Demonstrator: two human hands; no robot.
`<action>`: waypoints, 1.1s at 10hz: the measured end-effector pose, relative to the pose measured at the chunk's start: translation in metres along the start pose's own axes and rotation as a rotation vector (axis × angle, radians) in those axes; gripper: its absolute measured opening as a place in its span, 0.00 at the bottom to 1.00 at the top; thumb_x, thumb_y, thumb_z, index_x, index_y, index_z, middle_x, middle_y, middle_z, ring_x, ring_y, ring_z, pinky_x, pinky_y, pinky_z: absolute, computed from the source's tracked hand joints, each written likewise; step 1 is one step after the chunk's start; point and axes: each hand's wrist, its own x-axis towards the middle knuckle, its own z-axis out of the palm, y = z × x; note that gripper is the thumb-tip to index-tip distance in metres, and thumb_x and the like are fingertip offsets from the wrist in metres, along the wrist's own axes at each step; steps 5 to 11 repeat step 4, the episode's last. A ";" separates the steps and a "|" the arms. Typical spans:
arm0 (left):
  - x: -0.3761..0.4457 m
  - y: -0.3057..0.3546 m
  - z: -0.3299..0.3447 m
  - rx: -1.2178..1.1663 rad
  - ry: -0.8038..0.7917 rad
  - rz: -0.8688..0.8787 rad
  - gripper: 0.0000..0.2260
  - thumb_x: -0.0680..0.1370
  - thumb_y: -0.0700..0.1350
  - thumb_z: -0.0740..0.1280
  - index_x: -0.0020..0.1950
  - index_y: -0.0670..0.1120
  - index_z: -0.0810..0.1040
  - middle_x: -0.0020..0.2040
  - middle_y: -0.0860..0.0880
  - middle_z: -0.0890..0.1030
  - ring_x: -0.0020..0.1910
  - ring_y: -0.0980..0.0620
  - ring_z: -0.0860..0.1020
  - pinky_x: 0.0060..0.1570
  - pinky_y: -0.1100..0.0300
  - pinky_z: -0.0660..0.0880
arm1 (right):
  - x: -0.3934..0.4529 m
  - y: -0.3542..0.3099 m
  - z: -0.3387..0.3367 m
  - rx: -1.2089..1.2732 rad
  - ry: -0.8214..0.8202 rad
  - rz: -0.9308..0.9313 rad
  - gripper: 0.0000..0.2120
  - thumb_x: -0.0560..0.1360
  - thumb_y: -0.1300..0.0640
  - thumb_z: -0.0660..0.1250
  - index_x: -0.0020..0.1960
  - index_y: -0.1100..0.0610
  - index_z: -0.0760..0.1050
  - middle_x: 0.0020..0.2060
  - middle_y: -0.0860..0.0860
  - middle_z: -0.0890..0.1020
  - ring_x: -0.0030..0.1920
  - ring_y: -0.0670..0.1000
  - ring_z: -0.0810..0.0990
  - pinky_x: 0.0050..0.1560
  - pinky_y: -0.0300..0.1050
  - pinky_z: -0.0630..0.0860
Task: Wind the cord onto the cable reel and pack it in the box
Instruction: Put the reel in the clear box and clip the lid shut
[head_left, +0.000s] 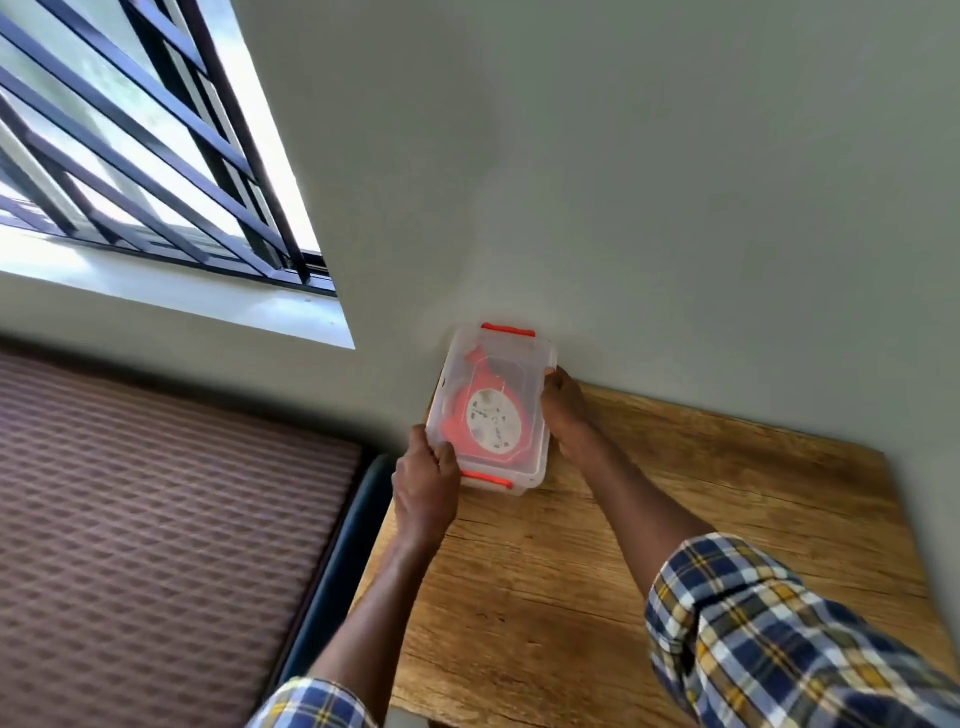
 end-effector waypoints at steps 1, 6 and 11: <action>0.009 -0.005 0.000 0.010 -0.021 0.025 0.07 0.84 0.45 0.58 0.54 0.42 0.72 0.40 0.43 0.80 0.40 0.37 0.79 0.39 0.48 0.71 | 0.006 0.000 0.006 -0.052 0.053 -0.005 0.21 0.87 0.48 0.48 0.70 0.52 0.74 0.57 0.53 0.82 0.48 0.50 0.82 0.43 0.42 0.78; 0.015 0.003 -0.020 -0.019 -0.130 0.035 0.12 0.86 0.48 0.56 0.63 0.44 0.72 0.54 0.40 0.83 0.53 0.35 0.81 0.53 0.39 0.79 | -0.005 0.000 0.008 -0.146 0.260 0.017 0.23 0.86 0.43 0.51 0.62 0.56 0.78 0.55 0.55 0.84 0.49 0.55 0.82 0.52 0.52 0.81; 0.015 0.003 -0.020 -0.019 -0.130 0.035 0.12 0.86 0.48 0.56 0.63 0.44 0.72 0.54 0.40 0.83 0.53 0.35 0.81 0.53 0.39 0.79 | -0.005 0.000 0.008 -0.146 0.260 0.017 0.23 0.86 0.43 0.51 0.62 0.56 0.78 0.55 0.55 0.84 0.49 0.55 0.82 0.52 0.52 0.81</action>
